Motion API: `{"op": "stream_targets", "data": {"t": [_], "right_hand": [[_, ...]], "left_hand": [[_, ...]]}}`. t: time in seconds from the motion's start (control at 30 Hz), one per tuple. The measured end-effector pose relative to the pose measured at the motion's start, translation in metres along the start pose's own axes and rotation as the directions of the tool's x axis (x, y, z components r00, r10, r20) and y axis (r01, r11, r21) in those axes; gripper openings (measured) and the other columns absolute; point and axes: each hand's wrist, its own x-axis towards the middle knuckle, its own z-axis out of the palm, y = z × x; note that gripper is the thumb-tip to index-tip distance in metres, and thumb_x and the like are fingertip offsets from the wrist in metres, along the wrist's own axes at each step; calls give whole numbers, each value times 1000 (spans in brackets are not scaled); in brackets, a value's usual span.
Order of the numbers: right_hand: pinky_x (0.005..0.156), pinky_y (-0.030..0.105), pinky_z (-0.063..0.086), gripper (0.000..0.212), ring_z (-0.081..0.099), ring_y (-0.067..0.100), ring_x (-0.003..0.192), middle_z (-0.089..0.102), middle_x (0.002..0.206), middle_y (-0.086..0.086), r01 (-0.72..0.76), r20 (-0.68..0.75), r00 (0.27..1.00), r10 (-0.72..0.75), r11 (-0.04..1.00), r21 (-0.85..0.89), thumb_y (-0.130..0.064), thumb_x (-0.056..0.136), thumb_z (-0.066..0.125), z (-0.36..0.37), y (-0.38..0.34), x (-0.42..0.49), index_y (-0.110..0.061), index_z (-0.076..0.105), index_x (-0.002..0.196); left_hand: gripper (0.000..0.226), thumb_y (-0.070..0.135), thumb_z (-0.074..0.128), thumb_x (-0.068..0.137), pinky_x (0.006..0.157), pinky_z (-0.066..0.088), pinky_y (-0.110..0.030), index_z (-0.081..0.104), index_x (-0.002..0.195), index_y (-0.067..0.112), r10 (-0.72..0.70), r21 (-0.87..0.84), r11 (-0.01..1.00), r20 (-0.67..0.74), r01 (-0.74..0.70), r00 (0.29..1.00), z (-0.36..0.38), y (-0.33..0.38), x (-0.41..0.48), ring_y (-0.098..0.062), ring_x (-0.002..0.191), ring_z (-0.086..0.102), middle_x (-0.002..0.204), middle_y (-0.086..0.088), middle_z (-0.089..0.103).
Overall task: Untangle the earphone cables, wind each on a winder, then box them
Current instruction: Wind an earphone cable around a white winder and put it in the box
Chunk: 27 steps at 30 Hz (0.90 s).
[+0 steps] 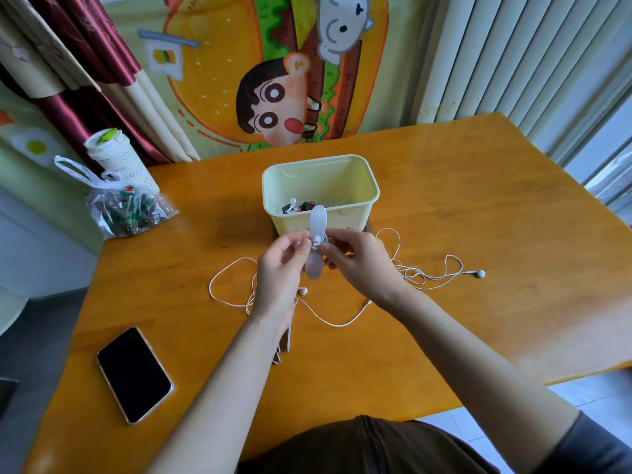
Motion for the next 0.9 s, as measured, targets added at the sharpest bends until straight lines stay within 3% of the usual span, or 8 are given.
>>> {"op": "stream_targets", "data": {"t": [0.1,0.2,0.3,0.5,0.6,0.77,0.9], "right_hand": [[66,33,50,14,63,19,67,67,73,6,-54,10,998,54,997,48,-15,91,58,-2,0,0,-8,69,89],[65,29,51,14,62,16,65,68,73,7,-82,35,996,80,995,62,-13,91,58,-2,1,1,-6,70,88],[65,27,51,15,61,11,63,68,75,7,-86,47,995,83,995,60,-13,91,58,0,4,0,-4,70,90],[68,25,50,21,59,11,68,66,79,7,-52,16,999,50,990,134,-14,92,58,6,9,1,-6,66,110],[75,23,53,31,61,7,75,65,83,-2,-81,-50,994,94,973,216,-13,90,61,8,11,0,-13,57,121],[69,22,54,14,61,9,76,65,83,-4,-61,-122,988,92,969,238,-15,89,63,6,13,4,-17,61,103],[72,11,49,34,57,3,89,57,104,-3,-40,-88,995,53,988,150,-21,85,68,11,18,3,-15,55,117]], "left_hand": [[19,5,55,94,85,47,-33,65,91,20,-28,-4,1000,-6,28,1000,1,1,2,-20,100,62,98,7,68],[19,3,54,94,90,48,-35,64,89,18,-58,19,998,-1,58,998,1,1,4,-21,103,62,110,-1,67],[20,1,54,93,93,48,-37,64,87,17,-62,35,997,9,62,998,-1,0,7,-24,106,62,109,-5,66],[16,4,49,97,99,47,-41,61,96,13,-73,-15,997,35,73,997,0,0,9,-29,111,61,106,-12,66],[15,4,47,98,99,47,-38,59,96,12,-73,-86,993,26,75,997,2,4,11,-28,109,61,103,-11,64],[11,6,52,96,97,48,-36,60,101,11,-95,-104,989,68,102,993,5,3,13,-23,105,64,103,-10,68],[13,0,50,95,84,51,-30,57,100,11,-101,-183,977,49,108,994,5,0,16,-17,88,65,98,-9,65]]}}
